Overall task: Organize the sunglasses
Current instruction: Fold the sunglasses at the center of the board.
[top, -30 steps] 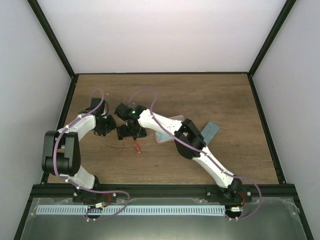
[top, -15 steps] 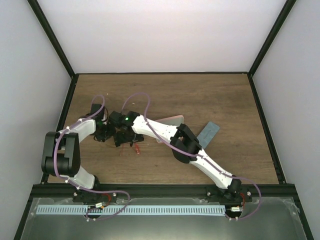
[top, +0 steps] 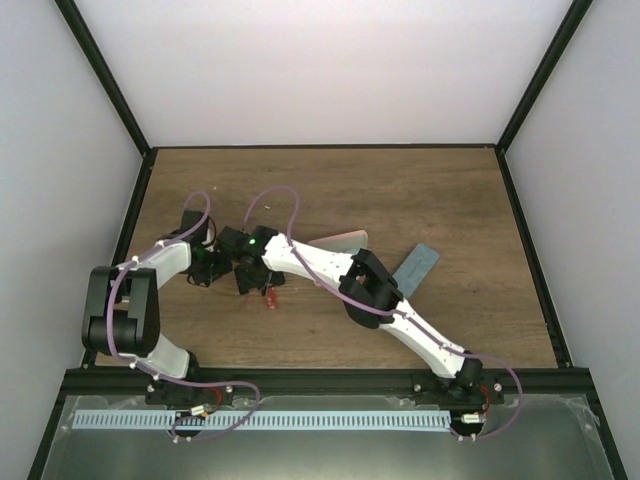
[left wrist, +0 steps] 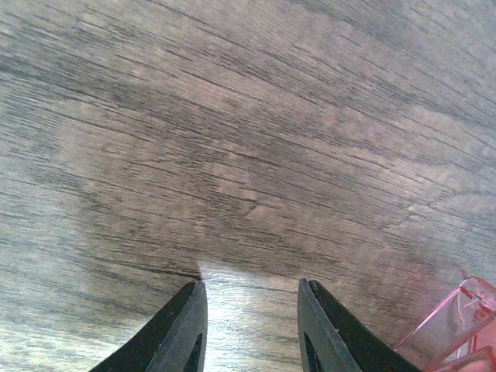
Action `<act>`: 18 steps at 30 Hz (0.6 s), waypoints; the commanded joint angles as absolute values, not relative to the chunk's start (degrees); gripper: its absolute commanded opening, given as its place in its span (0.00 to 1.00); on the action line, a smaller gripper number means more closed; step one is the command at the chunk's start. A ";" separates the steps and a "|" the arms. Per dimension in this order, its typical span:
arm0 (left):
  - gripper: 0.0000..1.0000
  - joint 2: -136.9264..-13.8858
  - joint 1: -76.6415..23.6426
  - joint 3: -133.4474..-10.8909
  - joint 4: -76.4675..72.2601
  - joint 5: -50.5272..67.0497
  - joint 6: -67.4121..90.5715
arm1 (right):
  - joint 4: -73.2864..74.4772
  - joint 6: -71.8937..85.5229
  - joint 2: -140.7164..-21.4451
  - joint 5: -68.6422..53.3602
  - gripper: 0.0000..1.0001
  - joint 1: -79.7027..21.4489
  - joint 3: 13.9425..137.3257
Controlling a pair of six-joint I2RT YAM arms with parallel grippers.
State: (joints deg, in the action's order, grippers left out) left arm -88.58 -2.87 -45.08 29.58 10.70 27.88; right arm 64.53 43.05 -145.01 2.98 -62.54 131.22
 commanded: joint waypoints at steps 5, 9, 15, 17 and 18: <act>0.34 -86.93 -1.59 -44.36 28.65 10.98 27.06 | 67.94 44.46 -148.29 1.56 0.53 -63.18 127.42; 0.34 -87.06 -1.20 -43.96 28.49 11.40 26.99 | 67.30 44.64 -147.75 1.39 0.38 -63.15 126.29; 0.34 -87.10 -1.07 -43.62 28.17 11.90 26.89 | 67.77 44.98 -147.16 2.08 0.32 -63.11 126.10; 0.34 -87.16 -1.10 -43.61 28.04 12.16 26.89 | 67.71 45.15 -146.80 2.02 0.31 -63.11 126.04; 0.34 -87.18 -1.06 -43.56 27.92 12.40 26.89 | 67.44 45.23 -146.59 1.96 0.31 -63.09 125.95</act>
